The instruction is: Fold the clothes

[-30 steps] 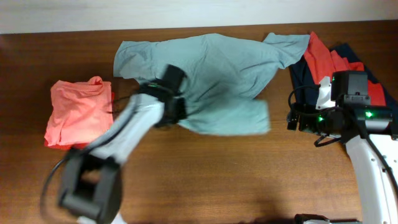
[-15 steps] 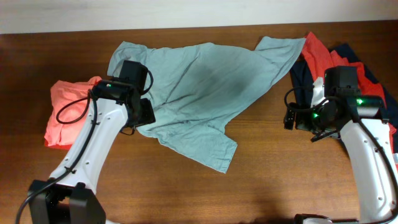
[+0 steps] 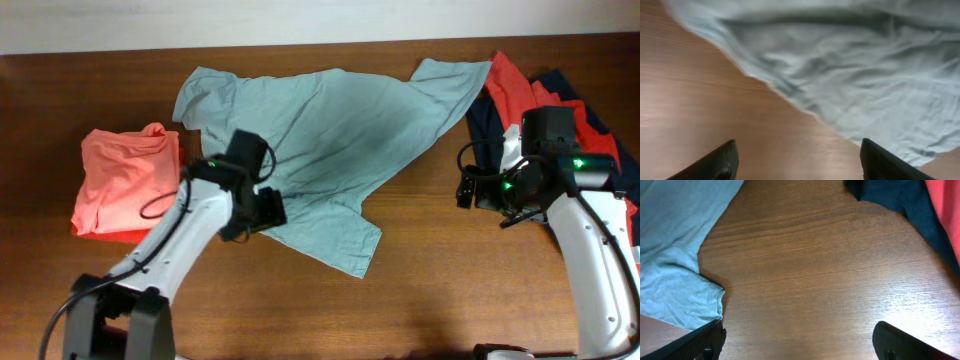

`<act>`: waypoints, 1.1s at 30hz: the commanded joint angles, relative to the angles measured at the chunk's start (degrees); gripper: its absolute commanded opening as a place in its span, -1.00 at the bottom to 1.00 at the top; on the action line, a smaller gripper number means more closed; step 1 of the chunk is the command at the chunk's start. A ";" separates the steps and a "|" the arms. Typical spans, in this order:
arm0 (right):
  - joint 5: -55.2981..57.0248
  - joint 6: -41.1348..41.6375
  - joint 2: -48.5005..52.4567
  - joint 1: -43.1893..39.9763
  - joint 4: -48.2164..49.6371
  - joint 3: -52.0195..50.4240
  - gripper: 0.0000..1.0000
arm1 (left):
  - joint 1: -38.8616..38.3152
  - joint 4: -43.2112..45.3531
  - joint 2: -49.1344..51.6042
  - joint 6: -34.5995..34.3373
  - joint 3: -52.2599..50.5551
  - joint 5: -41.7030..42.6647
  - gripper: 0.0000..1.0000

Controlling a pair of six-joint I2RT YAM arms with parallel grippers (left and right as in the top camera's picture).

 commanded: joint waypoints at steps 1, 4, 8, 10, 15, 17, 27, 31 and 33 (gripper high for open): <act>0.50 -0.15 0.13 -0.26 -0.26 0.66 0.97 | -1.33 4.87 0.39 -5.42 -5.57 4.63 0.54; 0.52 -0.17 0.13 -0.26 -0.57 0.66 0.97 | -1.38 8.68 0.39 -7.04 -8.85 4.57 0.54; 0.50 -0.15 0.13 -0.26 -0.68 0.66 0.97 | -1.33 12.26 0.39 -8.96 -10.36 4.55 0.54; 0.52 -0.15 0.13 -0.26 -0.81 0.66 0.97 | -1.40 14.05 0.72 -9.16 -10.56 4.57 0.53; 0.52 -0.17 0.13 -0.26 -0.85 0.66 0.97 | -1.38 15.43 3.74 -12.72 -10.56 4.83 0.54; 0.52 -0.17 0.13 -0.26 -0.85 0.66 0.97 | -1.38 16.35 4.72 -14.32 -10.56 4.83 0.53; 0.52 -0.17 0.13 -0.26 -0.85 0.66 0.97 | -1.38 21.92 9.51 -16.46 -10.56 4.85 0.40; 0.52 -0.17 0.13 -0.26 -0.87 0.66 0.97 | -1.38 23.06 10.84 -16.59 -10.56 4.70 -0.01; 0.52 -0.17 0.13 -0.26 -0.85 0.66 0.97 | -1.38 23.37 10.84 -16.57 -10.56 3.37 -0.39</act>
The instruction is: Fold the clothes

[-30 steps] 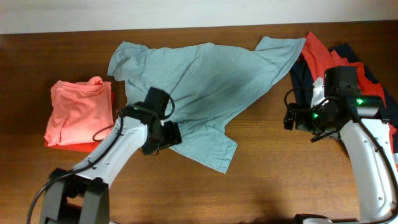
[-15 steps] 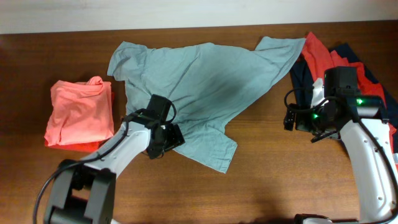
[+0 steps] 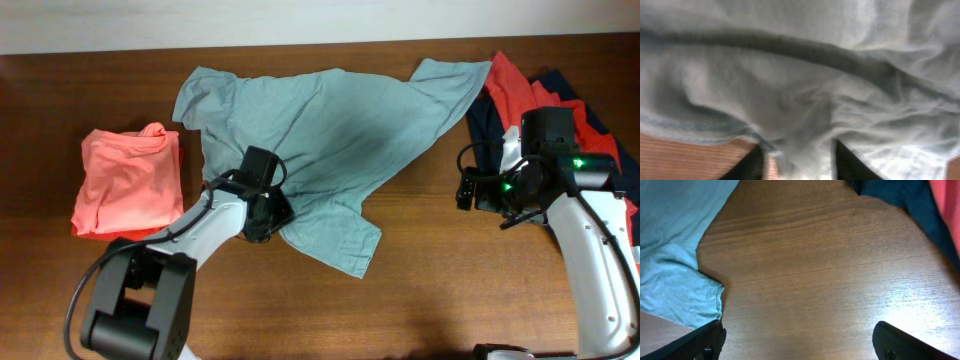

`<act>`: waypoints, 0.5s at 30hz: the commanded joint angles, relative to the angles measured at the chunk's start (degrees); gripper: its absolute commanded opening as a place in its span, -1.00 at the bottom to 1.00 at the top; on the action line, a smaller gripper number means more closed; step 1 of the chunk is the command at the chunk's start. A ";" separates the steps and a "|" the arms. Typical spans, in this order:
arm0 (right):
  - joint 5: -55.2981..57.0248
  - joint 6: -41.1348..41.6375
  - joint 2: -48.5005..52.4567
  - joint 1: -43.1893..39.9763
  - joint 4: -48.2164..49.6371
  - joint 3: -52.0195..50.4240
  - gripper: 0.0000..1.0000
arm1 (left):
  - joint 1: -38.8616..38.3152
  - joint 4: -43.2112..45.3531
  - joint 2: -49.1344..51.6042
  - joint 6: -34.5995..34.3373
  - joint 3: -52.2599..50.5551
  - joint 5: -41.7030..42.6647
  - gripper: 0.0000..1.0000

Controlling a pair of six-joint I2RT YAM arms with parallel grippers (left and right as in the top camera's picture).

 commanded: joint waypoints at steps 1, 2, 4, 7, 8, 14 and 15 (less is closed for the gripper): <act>0.52 -0.20 0.11 -0.26 0.02 0.66 0.97 | -0.07 0.13 3.63 -0.31 -1.64 -1.64 -0.54; 0.52 -0.22 0.11 -0.26 0.02 0.66 0.97 | -0.07 0.11 3.63 -0.31 -1.64 -2.27 -0.69; 0.52 -0.20 0.11 -0.26 0.02 0.66 0.97 | -0.07 0.09 3.63 -0.07 -1.64 -2.69 -0.92; 0.52 -0.22 0.11 -0.26 0.02 0.66 0.97 | -0.07 -0.42 3.45 0.15 -1.57 -2.62 -0.99; 0.52 -0.22 0.11 -0.26 0.00 0.66 0.97 | -0.07 -1.03 3.15 0.48 -1.51 -2.62 -0.99; 0.55 -0.22 0.11 -0.26 0.00 0.66 0.97 | 1.75 -8.04 -3.28 6.75 -0.92 -2.75 -0.99; 0.55 -0.22 0.11 -0.26 0.00 0.66 0.97 | 2.93 -10.80 -5.60 8.04 -0.92 -3.37 -0.99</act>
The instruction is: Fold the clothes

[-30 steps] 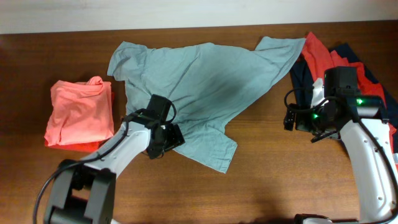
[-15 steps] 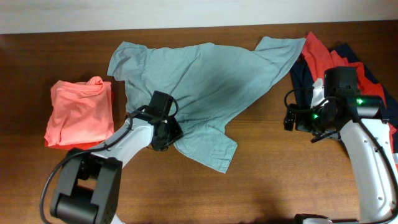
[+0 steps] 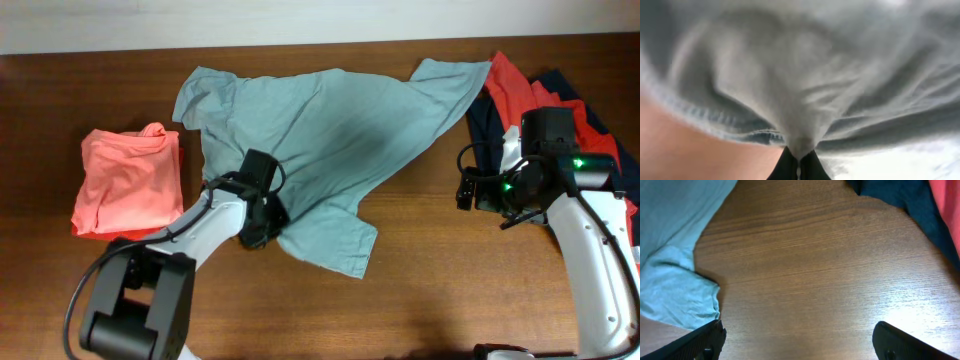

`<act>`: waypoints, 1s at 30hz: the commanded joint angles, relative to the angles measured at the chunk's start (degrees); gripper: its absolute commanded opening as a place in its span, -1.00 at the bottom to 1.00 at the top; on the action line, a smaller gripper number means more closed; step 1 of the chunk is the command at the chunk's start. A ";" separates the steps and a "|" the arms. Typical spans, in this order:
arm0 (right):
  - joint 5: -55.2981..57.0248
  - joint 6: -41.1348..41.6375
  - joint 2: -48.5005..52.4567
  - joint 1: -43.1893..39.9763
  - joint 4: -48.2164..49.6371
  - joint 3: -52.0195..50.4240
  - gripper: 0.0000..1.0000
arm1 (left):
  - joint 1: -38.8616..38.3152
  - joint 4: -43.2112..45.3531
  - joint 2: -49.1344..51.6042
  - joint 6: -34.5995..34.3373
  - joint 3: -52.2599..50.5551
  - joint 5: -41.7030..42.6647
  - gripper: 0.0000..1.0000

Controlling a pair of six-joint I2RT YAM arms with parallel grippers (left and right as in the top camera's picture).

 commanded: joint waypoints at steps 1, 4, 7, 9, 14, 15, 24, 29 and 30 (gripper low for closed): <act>0.52 -0.17 0.11 -0.26 -0.02 0.66 0.97 | 3.28 -5.53 -6.67 5.53 -0.96 -2.84 -1.00; 0.50 -0.17 0.11 -0.26 0.42 0.66 0.97 | 7.69 -13.68 -13.18 8.76 -0.96 -5.55 -1.00; 0.48 -0.15 0.11 -0.24 1.62 0.66 0.98 | 12.50 -19.56 -19.39 12.79 -0.96 -6.12 -0.99; 0.46 -0.15 0.17 -0.20 2.91 0.66 0.97 | 15.15 -22.12 -22.93 15.06 -0.96 -6.14 -0.99; 0.22 -0.15 3.08 -0.22 6.32 0.66 0.97 | 18.56 -27.32 -27.93 18.18 -0.96 -8.96 -1.00; 0.00 -0.17 4.31 -0.20 7.04 0.66 0.97 | 18.91 -28.41 -28.39 18.16 -0.98 -10.75 -0.99; -0.17 -1.25 19.12 -0.37 19.47 0.66 0.98 | 19.65 -29.05 -28.63 18.14 -0.98 -13.07 -0.99; -2.75 -1.22 28.02 -0.24 25.77 0.66 0.98 | 19.65 -28.44 -28.63 18.12 -0.98 -13.05 -0.99; -2.97 -1.22 29.53 -0.24 26.86 0.66 0.99 | 19.65 -28.44 -28.63 18.12 -0.98 -13.07 -0.99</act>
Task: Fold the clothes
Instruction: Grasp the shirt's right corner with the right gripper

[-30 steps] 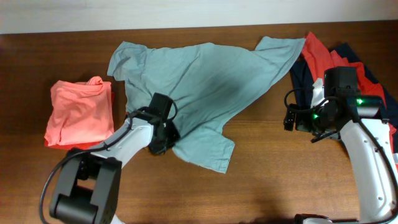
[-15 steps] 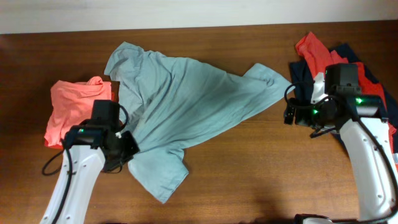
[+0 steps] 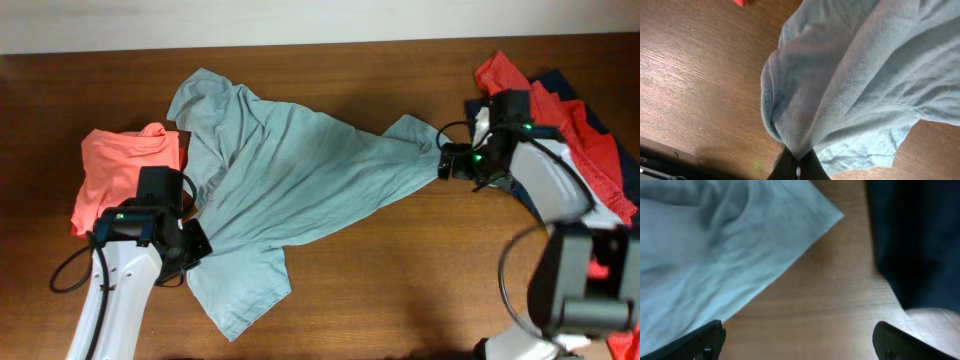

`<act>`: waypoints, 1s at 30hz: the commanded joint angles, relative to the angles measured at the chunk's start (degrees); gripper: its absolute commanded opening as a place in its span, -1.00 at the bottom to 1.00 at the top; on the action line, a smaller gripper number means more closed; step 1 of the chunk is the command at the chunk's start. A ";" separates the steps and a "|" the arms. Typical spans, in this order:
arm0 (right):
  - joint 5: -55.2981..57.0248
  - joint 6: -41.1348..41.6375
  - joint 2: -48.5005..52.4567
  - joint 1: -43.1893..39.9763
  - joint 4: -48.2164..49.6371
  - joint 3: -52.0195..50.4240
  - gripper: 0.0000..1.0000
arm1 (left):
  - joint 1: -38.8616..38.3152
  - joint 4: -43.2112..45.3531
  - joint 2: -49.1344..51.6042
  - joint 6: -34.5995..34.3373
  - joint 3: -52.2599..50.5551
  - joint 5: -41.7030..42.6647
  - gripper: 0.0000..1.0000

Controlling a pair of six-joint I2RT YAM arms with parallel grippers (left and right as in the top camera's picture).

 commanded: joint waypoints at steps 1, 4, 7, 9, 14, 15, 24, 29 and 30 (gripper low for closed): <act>-2.23 -0.42 5.31 -0.26 2.95 0.66 1.00 | 0.31 0.22 -0.66 1.16 -0.37 -1.09 -1.00; -2.75 -0.39 8.00 -0.26 6.05 0.66 0.93 | 0.31 0.81 -0.66 1.18 -0.44 -1.09 -0.99; -2.89 -0.42 9.09 -0.24 8.15 0.66 0.89 | 0.31 1.03 -0.66 1.16 -0.44 -1.07 -0.99; -2.86 -0.42 9.16 -0.26 9.64 0.66 0.86 | 0.31 1.09 -0.66 1.16 -0.44 -1.07 -0.99; -2.89 -0.39 9.20 -0.26 12.59 0.66 0.79 | 0.31 1.68 -0.66 1.16 -0.44 -1.07 -0.99; -2.84 -0.39 9.22 -0.26 12.85 0.66 0.78 | 0.31 1.66 -0.66 1.16 -0.44 -1.05 -1.00; -0.70 -0.39 10.19 -0.26 15.78 0.66 0.49 | 0.31 1.64 -0.66 1.16 -0.44 -1.05 -0.99; -0.72 -0.39 10.40 -0.26 16.41 0.66 0.17 | 0.31 1.66 -0.66 1.16 -0.44 -1.05 -0.99; -0.70 -0.39 10.49 -0.26 16.48 0.66 0.14 | 0.31 1.66 -0.66 1.16 -0.44 -1.05 -0.99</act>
